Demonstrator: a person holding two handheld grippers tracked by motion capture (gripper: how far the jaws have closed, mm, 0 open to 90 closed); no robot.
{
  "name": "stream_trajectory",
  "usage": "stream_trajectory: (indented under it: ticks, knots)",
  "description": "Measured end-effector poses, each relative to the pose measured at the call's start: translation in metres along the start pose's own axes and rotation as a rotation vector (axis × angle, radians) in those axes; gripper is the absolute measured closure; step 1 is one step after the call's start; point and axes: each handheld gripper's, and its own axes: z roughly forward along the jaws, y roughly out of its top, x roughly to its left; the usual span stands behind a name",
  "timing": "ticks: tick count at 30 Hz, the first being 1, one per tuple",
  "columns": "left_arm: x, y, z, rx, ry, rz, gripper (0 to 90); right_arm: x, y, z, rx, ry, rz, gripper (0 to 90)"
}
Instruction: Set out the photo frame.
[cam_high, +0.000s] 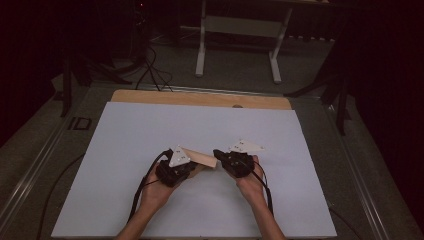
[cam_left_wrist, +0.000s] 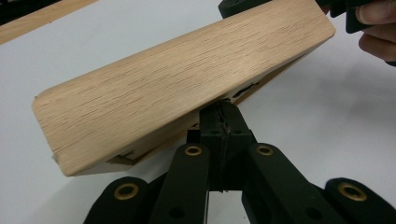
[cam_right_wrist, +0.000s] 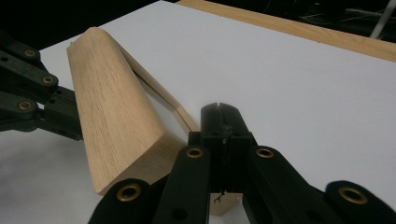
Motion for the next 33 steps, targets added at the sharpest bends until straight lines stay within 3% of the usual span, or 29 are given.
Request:
stream_trajectory:
  ticks: [23, 33]
  knots:
    - [0.001, 0.000, 0.005, 0.007, -0.001, -0.010, 89.5, 0.009, -0.004, -0.005, -0.003, 0.017, -0.019, 89.9]
    - [0.006, -0.001, 0.007, 0.002, -0.006, -0.033, 89.5, 0.013, -0.004, -0.005, 0.000, 0.026, -0.034, 89.8]
